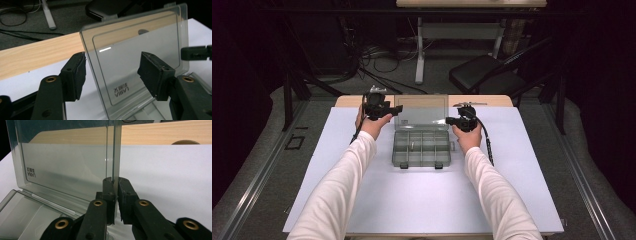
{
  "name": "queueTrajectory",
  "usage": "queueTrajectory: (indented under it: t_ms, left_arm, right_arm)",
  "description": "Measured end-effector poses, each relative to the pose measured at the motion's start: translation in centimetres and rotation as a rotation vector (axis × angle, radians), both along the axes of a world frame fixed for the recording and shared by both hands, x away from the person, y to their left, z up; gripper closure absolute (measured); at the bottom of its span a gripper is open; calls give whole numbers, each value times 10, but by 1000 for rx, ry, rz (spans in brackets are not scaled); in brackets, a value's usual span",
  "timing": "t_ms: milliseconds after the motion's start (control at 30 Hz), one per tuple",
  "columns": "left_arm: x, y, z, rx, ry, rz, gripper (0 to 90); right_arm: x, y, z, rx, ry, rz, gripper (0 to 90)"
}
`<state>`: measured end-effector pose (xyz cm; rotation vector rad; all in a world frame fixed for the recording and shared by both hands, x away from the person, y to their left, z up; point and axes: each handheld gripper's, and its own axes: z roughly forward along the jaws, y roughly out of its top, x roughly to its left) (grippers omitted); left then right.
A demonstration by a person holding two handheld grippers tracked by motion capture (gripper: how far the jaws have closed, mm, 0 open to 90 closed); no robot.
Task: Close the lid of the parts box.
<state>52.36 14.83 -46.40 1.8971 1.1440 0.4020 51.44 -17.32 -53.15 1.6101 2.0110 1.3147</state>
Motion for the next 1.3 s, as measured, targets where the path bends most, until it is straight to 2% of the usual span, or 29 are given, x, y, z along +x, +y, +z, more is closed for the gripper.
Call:
queueTrajectory:
  t_ms: [33,267,300,433,500,700,1033,1167,1300]
  left_arm:
    - [1,-1,1,-5,-12,10,384]
    - [12,-3,11,-11,16,3,384]
    - [14,-4,12,-16,8,20,384]
    - [18,-3,17,-53,15,26,383]
    - [20,-4,18,-49,21,32,383]
    - [26,-6,14,-64,28,42,381]
    - [33,-6,4,-70,68,40,374]
    - [35,-7,0,-80,72,50,372]
    - [38,-6,-4,-106,97,47,369]
  right_arm:
    - [0,0,0,-1,-7,-2,849]
    - [-2,0,-2,6,-20,-6,850]
    - [-2,0,-2,3,-23,-4,850]
    - [-3,0,-2,2,-35,-7,850]
    - [-4,1,-3,3,-41,-12,850]
    - [-6,1,-4,7,-55,-14,851]
    - [-7,1,-4,-1,-70,-13,851]
    - [-7,1,-4,-3,-72,-12,851]
    - [-7,1,-4,-1,-73,-10,851]
